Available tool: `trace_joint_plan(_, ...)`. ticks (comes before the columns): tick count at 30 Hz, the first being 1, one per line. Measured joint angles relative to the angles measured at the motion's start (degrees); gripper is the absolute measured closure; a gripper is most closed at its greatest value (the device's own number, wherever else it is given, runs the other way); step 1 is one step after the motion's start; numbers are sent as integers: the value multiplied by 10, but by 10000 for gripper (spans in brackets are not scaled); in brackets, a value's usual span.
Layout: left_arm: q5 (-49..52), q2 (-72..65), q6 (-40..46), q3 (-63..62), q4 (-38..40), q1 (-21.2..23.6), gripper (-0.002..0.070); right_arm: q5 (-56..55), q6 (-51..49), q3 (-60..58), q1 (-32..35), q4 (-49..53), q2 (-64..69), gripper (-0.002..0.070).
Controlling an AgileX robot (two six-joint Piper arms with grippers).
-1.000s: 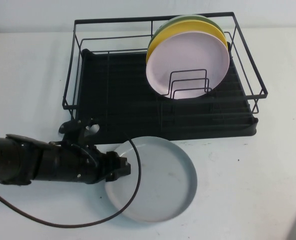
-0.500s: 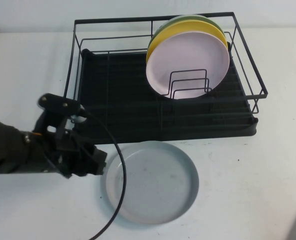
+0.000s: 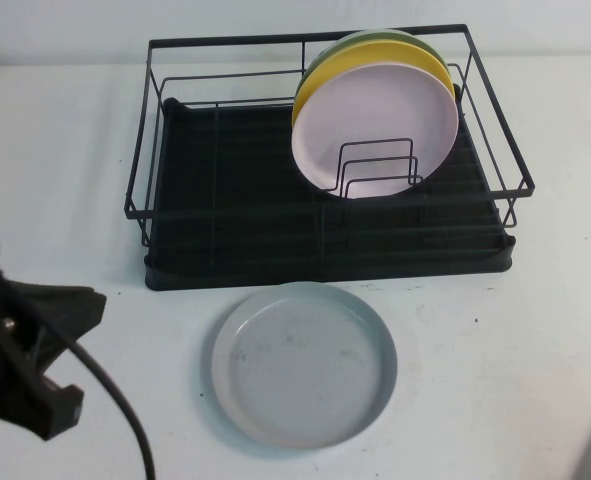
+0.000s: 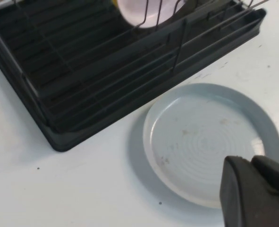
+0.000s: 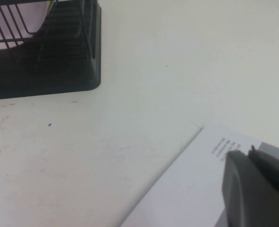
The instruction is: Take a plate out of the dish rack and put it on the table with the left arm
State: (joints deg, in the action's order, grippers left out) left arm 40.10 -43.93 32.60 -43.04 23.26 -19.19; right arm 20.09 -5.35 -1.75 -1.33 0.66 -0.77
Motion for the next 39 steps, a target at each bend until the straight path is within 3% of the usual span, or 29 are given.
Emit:
trace_joint_plan(17,31,48,0,4,-56,0,676,0,0,0,0,0,0,696)
trace_joint_plan(22,26,96,-46,20,-125,0,676,0,0,0,0,0,0,697)
trace_joint_plan(28,-78,211,-238,160,-240,0,676,0,0,0,0,0,0,697)
trace_joint_plan(34,-232,353,-275,350,-270,0,676,0,0,0,0,0,0,696)
trace_joint_plan(39,-268,440,-278,438,-273,25,676,0,0,0,0,0,0,696)
